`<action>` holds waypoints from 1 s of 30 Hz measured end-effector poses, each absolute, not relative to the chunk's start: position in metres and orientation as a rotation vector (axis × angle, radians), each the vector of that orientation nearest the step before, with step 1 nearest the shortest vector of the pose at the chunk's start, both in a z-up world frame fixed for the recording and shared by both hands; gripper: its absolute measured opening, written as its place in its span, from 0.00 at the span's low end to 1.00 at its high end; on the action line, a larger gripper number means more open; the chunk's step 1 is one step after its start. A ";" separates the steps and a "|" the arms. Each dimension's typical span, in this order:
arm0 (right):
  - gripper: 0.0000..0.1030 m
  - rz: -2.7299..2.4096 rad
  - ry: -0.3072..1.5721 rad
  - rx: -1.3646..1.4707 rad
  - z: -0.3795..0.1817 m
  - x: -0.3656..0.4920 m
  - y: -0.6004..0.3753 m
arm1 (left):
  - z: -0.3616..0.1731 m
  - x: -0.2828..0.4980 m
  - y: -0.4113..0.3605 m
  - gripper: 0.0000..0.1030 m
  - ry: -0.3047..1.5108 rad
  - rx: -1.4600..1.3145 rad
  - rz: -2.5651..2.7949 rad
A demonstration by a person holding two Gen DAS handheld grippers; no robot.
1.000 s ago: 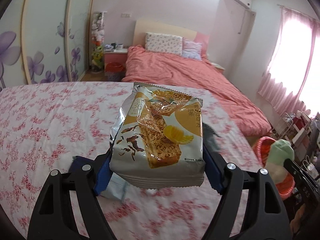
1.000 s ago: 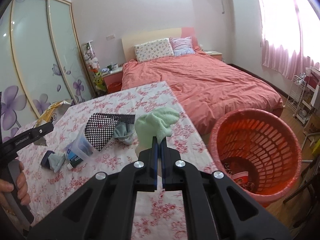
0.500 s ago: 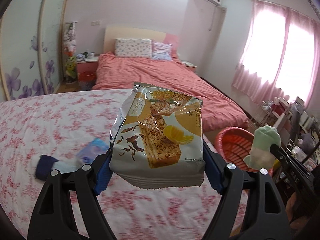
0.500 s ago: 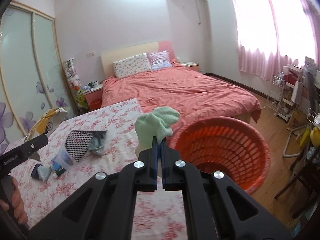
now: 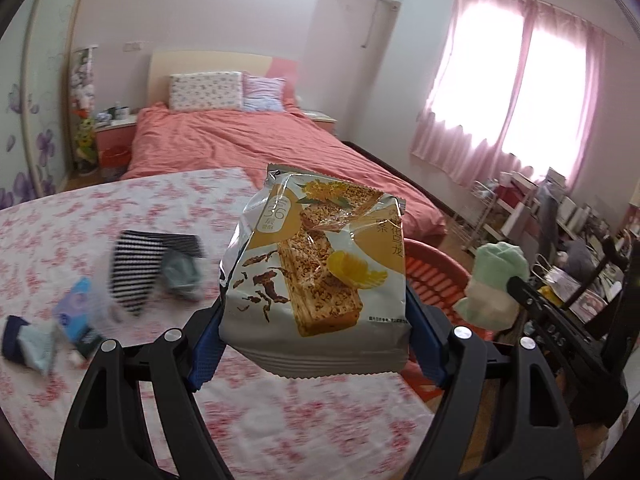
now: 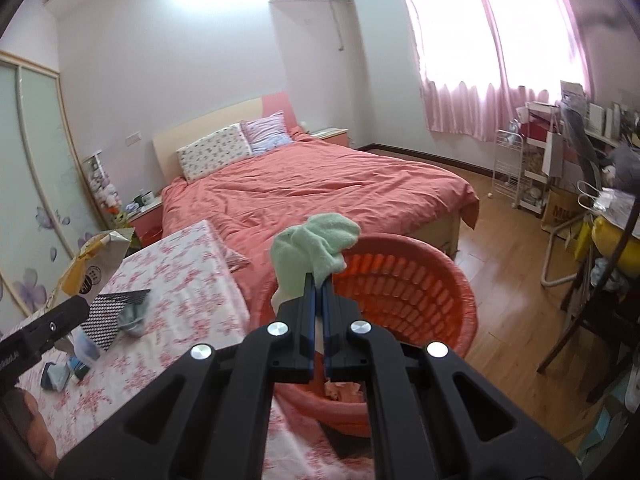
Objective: Collect trash
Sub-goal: 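Carry the snack bag and green cloth over the orange basket, then open both grippers to drop the items into the basket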
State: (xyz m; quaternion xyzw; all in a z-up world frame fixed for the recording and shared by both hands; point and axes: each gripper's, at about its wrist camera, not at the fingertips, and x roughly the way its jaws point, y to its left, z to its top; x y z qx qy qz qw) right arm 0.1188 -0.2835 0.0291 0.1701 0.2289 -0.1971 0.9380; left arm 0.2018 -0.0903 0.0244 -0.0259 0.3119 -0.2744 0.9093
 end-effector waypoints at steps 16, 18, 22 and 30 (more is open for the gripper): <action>0.04 -0.427 0.465 0.444 0.003 0.127 -0.336 | -0.005 0.200 -0.176 0.75 0.713 -0.012 -0.705; 0.04 -0.428 0.465 0.448 0.000 0.128 -0.341 | -0.008 0.201 -0.182 0.75 0.720 -0.004 -0.714; 0.04 -0.429 0.464 0.472 -0.006 0.133 -0.350 | -0.013 0.202 -0.195 0.75 0.736 0.012 -0.726; 0.09 -0.417 0.480 0.518 -0.016 0.145 -0.369 | -0.029 0.206 -0.218 0.76 0.783 0.054 -0.723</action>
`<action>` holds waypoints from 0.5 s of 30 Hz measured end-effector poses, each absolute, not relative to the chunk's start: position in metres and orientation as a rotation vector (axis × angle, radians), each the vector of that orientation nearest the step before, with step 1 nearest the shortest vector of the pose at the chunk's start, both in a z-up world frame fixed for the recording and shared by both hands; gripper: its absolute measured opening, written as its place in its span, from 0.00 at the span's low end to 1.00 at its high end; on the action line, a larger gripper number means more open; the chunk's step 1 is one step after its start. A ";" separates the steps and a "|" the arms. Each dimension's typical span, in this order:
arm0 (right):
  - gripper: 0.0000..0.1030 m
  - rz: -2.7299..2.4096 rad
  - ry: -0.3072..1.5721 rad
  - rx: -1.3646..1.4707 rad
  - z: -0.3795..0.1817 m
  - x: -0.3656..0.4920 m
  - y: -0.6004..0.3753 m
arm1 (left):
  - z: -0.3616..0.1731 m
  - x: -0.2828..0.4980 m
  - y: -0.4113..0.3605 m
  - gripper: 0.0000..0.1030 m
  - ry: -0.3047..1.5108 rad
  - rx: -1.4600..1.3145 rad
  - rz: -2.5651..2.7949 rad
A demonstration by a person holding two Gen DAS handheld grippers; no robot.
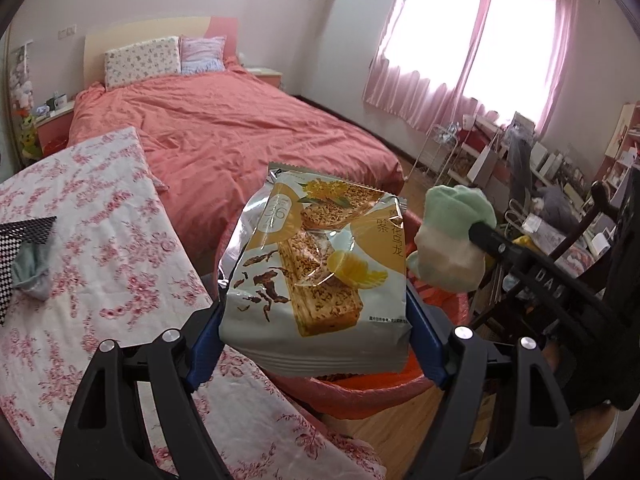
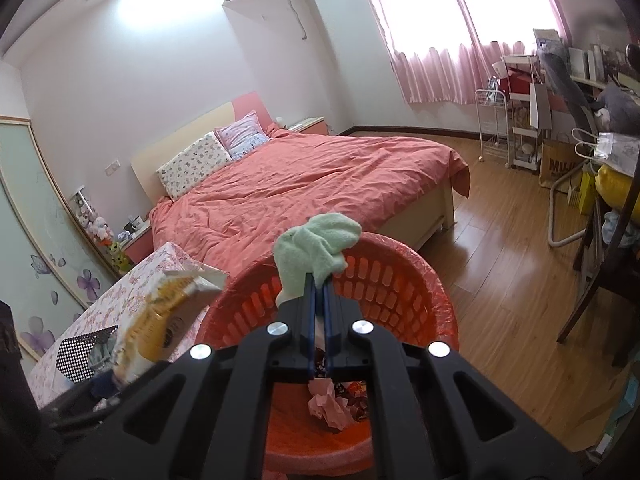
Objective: Collect trash
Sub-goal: 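Open both grippers to drop the items into the basket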
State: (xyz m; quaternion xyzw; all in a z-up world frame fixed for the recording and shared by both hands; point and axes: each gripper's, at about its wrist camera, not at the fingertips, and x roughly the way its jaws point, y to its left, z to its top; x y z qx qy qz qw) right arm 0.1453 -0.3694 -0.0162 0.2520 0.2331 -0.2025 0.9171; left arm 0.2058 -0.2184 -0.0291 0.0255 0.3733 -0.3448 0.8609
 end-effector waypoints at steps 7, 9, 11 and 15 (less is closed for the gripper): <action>0.31 -0.430 0.506 0.542 -0.027 0.147 -0.377 | -0.045 0.207 -0.225 0.83 0.846 0.086 -0.703; 0.35 -0.437 0.509 0.541 -0.028 0.145 -0.376 | -0.047 0.207 -0.223 0.84 0.855 0.083 -0.703; 0.37 -0.439 0.514 0.544 -0.029 0.142 -0.375 | -0.046 0.206 -0.220 0.84 0.859 0.087 -0.690; 0.39 -0.448 0.522 0.525 -0.027 0.139 -0.369 | -0.043 0.207 -0.212 0.84 0.855 0.086 -0.667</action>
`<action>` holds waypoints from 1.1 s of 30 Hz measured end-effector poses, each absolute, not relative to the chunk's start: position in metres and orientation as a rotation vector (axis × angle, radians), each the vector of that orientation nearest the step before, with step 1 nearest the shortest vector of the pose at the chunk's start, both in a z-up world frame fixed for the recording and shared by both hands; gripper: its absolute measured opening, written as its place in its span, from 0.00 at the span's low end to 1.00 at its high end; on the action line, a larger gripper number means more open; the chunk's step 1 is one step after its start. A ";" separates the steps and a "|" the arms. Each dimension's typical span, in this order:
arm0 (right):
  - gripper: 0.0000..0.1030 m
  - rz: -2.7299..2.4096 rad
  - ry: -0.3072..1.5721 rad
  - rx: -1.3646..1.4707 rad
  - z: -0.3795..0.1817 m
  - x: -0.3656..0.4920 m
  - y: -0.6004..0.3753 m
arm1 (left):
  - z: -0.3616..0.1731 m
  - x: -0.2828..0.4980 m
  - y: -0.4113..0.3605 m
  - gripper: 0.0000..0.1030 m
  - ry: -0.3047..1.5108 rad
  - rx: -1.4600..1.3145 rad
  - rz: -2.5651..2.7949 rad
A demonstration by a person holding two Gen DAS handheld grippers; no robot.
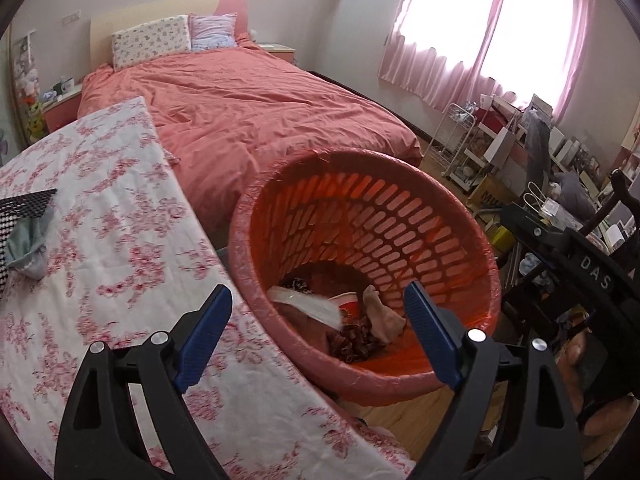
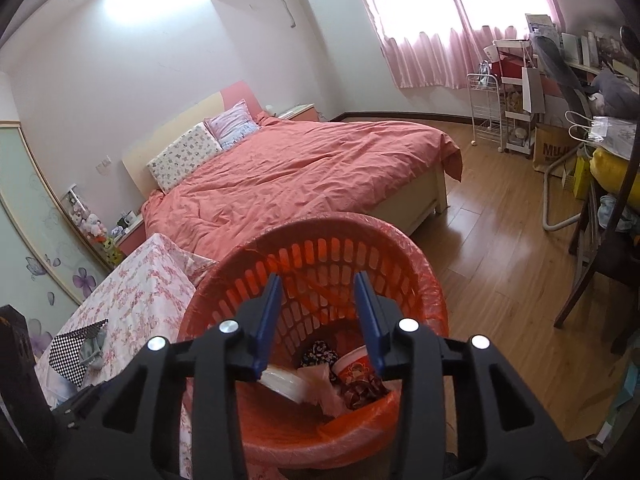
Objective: Collect trash
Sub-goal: 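Open both grippers to drop the items into the basket, then move both grippers back over the bed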
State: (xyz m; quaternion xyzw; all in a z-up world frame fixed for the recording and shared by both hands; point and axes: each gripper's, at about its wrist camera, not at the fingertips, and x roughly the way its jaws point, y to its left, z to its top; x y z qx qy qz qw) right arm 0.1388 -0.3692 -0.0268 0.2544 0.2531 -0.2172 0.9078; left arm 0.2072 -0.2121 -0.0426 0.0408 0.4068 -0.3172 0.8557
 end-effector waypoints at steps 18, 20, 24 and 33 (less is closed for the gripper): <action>0.53 -0.337 0.569 0.363 -0.003 0.146 -0.282 | -0.014 0.192 -0.049 0.84 0.760 0.058 -0.331; 0.54 -0.312 0.572 0.336 0.000 0.148 -0.265 | -0.012 0.191 -0.021 0.84 0.747 0.035 -0.275; 0.55 -0.269 0.581 0.315 0.002 0.152 -0.241 | -0.011 0.192 0.033 0.84 0.734 -0.002 -0.153; 0.55 -0.187 0.616 0.284 0.002 0.163 -0.197 | -0.036 0.215 0.105 0.84 0.794 -0.024 0.085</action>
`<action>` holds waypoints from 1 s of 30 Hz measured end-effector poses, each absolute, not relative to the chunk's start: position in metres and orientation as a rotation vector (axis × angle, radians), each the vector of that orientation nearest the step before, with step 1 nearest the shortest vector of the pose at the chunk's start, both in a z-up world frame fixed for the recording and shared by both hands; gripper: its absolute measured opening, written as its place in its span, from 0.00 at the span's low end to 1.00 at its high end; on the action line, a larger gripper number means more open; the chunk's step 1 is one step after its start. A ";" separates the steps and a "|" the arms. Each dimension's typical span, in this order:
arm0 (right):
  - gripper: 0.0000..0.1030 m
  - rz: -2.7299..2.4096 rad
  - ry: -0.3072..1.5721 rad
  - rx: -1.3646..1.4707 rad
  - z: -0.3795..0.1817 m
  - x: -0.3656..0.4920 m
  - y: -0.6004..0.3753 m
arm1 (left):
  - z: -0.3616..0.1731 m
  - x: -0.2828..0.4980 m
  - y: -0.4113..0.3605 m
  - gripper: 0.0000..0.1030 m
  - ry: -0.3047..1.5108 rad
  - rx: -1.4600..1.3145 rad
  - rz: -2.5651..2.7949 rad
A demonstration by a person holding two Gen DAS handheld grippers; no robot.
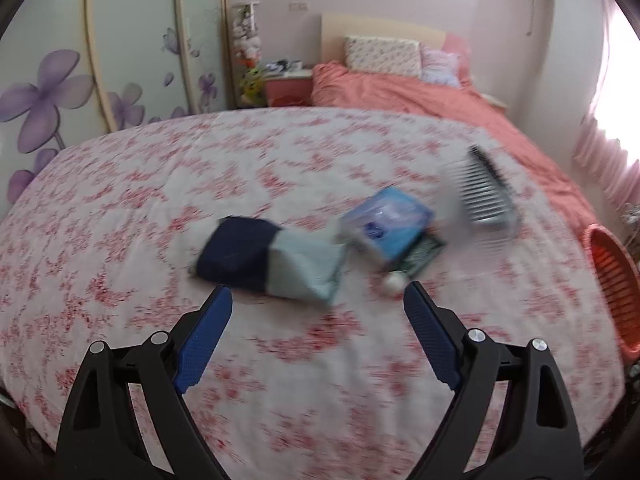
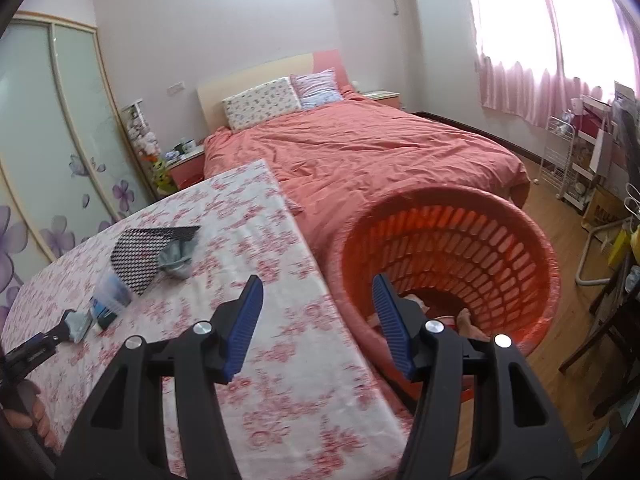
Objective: Collect trash
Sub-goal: 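Move both grippers back over the bed, then grasp the navy-and-pale-blue pouch with the left gripper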
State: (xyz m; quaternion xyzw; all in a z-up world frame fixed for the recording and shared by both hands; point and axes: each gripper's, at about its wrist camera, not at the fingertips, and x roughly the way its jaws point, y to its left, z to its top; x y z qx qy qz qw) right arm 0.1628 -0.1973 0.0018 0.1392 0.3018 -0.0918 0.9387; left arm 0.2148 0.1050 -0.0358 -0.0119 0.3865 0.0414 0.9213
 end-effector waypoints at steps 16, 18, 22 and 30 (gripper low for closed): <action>0.55 -0.086 0.610 0.241 0.015 0.174 -0.148 | -0.066 0.228 0.175 0.84 0.913 -0.057 0.284; 0.55 -0.071 0.611 0.233 0.015 0.176 -0.142 | -0.066 0.228 0.197 0.84 0.920 -0.096 0.319; 0.55 -0.047 0.617 0.223 0.013 0.182 -0.131 | -0.057 0.220 0.222 0.84 0.892 -0.234 0.275; 0.55 -0.023 0.625 0.199 0.014 0.191 -0.118 | -0.037 0.247 0.203 0.84 0.842 -0.233 0.223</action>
